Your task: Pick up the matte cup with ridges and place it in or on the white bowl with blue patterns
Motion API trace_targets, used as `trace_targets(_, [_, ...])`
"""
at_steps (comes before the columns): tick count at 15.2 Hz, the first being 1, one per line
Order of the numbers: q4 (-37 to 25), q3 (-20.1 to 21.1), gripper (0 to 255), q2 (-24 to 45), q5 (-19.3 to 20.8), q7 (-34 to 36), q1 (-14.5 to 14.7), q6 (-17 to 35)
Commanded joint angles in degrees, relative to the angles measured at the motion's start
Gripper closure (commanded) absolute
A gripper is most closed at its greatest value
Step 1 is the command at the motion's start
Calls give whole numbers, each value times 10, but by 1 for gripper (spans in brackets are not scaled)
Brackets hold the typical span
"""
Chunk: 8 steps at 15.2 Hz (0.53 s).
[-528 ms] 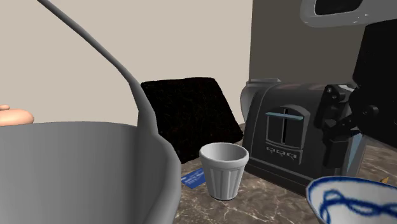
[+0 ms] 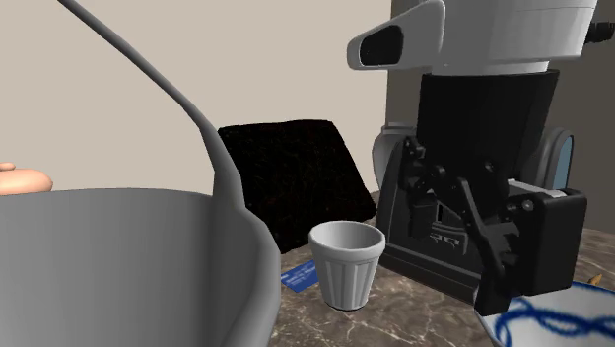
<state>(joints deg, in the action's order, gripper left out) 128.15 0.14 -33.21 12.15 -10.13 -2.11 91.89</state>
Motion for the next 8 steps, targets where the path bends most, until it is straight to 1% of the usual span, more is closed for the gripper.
trace_targets(1, [-26, -9, 0, 40, 21, -22, -6, 9])
trace_targets(6, [-95, -27, 0, 134, 64, -69, -18, 26])
trace_targets(8, [-78, -30, 0, 132, 66, -69, -19, 41])
